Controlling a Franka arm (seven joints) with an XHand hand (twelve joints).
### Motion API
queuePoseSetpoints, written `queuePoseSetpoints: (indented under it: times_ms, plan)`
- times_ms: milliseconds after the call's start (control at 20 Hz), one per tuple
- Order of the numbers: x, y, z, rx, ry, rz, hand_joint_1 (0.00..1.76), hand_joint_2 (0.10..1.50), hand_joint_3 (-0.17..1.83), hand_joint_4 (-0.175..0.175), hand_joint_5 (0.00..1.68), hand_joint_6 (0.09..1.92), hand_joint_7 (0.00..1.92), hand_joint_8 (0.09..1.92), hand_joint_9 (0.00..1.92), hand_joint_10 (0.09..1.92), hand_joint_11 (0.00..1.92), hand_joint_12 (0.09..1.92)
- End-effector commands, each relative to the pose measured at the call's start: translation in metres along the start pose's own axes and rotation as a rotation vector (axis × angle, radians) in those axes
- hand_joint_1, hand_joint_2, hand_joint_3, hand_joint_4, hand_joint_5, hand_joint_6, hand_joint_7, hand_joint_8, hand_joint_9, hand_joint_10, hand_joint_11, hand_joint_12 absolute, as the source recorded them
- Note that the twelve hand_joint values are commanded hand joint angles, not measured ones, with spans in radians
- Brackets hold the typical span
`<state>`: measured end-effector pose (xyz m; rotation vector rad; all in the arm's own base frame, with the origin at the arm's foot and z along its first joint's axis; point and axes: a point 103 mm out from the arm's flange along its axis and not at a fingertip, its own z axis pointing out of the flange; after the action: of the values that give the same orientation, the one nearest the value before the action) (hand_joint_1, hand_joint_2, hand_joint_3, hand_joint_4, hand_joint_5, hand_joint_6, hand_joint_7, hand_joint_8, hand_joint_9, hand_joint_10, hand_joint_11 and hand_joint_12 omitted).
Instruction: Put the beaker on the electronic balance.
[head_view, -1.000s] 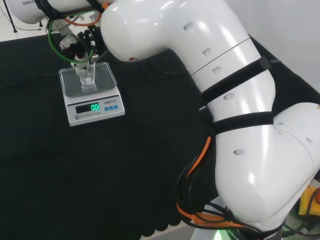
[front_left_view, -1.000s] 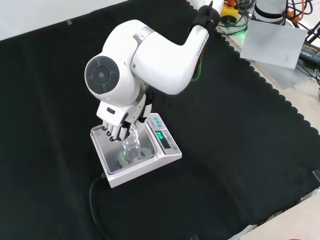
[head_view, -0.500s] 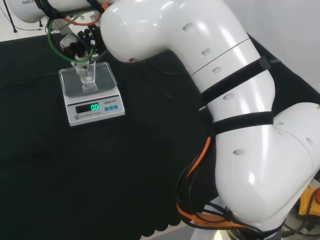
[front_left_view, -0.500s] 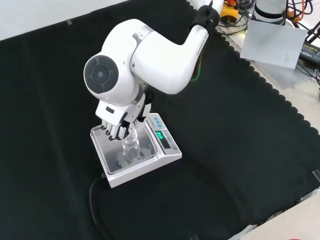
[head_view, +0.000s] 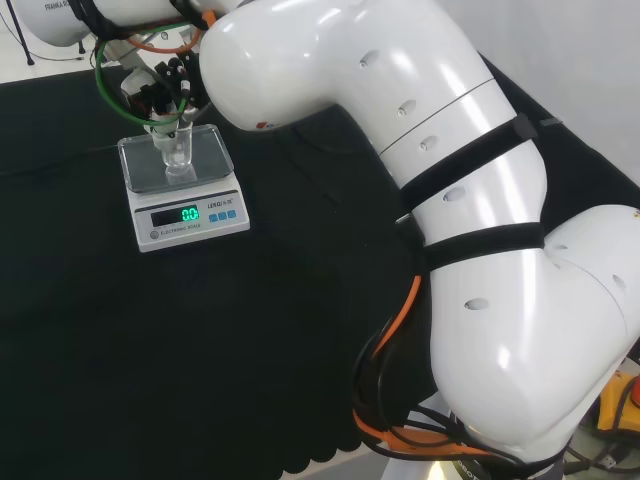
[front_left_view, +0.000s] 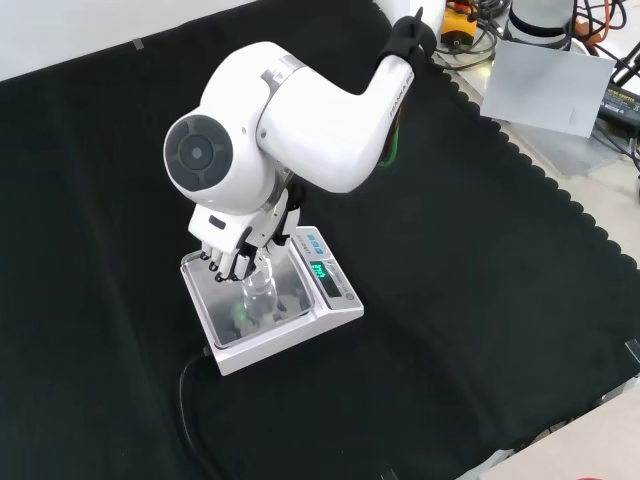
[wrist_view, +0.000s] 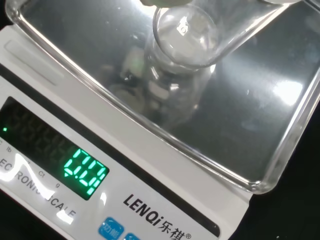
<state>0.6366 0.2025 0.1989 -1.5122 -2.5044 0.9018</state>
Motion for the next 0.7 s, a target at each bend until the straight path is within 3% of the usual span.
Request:
queuePoseSetpoints:
  times_ms: [50, 200, 300, 400, 550, 650, 700]
  plan:
    - [-0.0003, 0.0013, 0.0051, 0.016, 0.003, -0.001, 1.13, 1.20, -0.02, -0.175, 0.83, 1.24, 0.51, 1.07, 0.78, 1.14, 0.78, 1.14]
    - [-0.0003, 0.0011, 0.0063, 0.021, 0.005, 0.000, 1.12, 1.20, -0.02, -0.175, 0.81, 1.26, 0.48, 1.00, 0.75, 1.06, 0.79, 1.18]
    - [-0.0008, 0.0000, 0.0068, 0.028, 0.006, 0.001, 1.21, 1.19, -0.12, -0.100, 0.71, 1.23, 0.44, 0.96, 0.72, 0.97, 0.75, 1.20]
    - [-0.0030, -0.0019, 0.0064, 0.029, 0.021, 0.005, 1.21, 1.14, -0.16, -0.062, 0.56, 1.17, 0.34, 0.92, 0.61, 0.89, 0.63, 1.26]
    - [-0.0073, -0.0045, 0.0030, 0.034, 0.054, 0.009, 1.09, 1.00, -0.17, -0.060, 0.18, 0.75, 0.08, 0.79, 0.28, 0.89, 0.36, 1.37]
    - [-0.0094, -0.0056, 0.0005, 0.042, 0.076, 0.010, 0.98, 0.93, -0.17, -0.048, 0.06, 0.40, 0.02, 0.54, 0.09, 0.90, 0.21, 1.41]
    - [-0.0097, -0.0061, -0.0007, 0.053, 0.079, 0.008, 0.93, 0.90, -0.17, -0.038, 0.03, 0.24, 0.01, 0.37, 0.04, 0.82, 0.14, 1.43]
